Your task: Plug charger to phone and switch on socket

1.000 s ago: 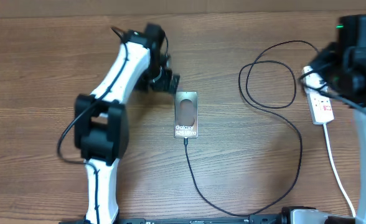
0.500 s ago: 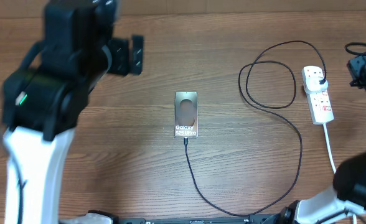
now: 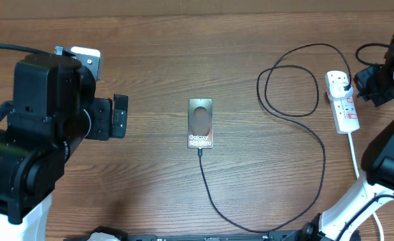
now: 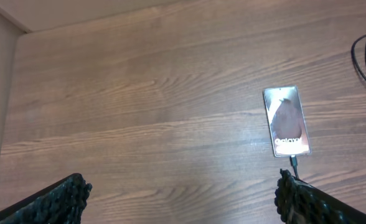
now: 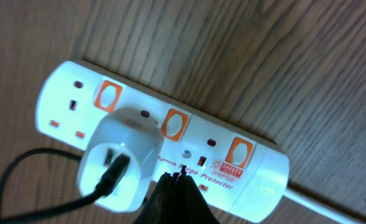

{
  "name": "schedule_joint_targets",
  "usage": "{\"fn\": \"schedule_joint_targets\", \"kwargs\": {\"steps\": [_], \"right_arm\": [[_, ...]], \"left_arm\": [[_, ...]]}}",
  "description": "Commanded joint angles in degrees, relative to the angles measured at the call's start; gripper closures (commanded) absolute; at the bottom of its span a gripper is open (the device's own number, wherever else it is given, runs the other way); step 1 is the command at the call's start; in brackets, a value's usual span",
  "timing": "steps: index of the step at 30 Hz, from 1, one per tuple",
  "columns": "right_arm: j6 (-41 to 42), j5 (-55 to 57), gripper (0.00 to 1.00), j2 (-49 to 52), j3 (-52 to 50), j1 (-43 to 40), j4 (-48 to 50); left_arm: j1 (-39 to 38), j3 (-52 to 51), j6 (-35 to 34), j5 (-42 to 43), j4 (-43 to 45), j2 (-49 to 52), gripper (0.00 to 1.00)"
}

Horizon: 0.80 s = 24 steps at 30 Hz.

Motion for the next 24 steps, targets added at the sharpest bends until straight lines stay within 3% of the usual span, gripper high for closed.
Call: {"fn": "schedule_joint_targets", "kwargs": {"steps": [1,17,24], "right_arm": [[-0.94,-0.04,0.96,1.2,0.33,-0.11,0.9],[-3.23,-0.44,0.96,4.61,0.33,-0.09,2.97],[-5.05,-6.23,0.96,8.87,0.33,0.35,3.8]], "left_arm": [[-0.17,-0.63,0.26,0.04,-0.09,0.55,0.0],[-0.17,-0.63,0.26,0.04,-0.11,0.46,0.0],[-0.17,-0.63,0.24,0.07,-0.11,0.46,0.0]]}}
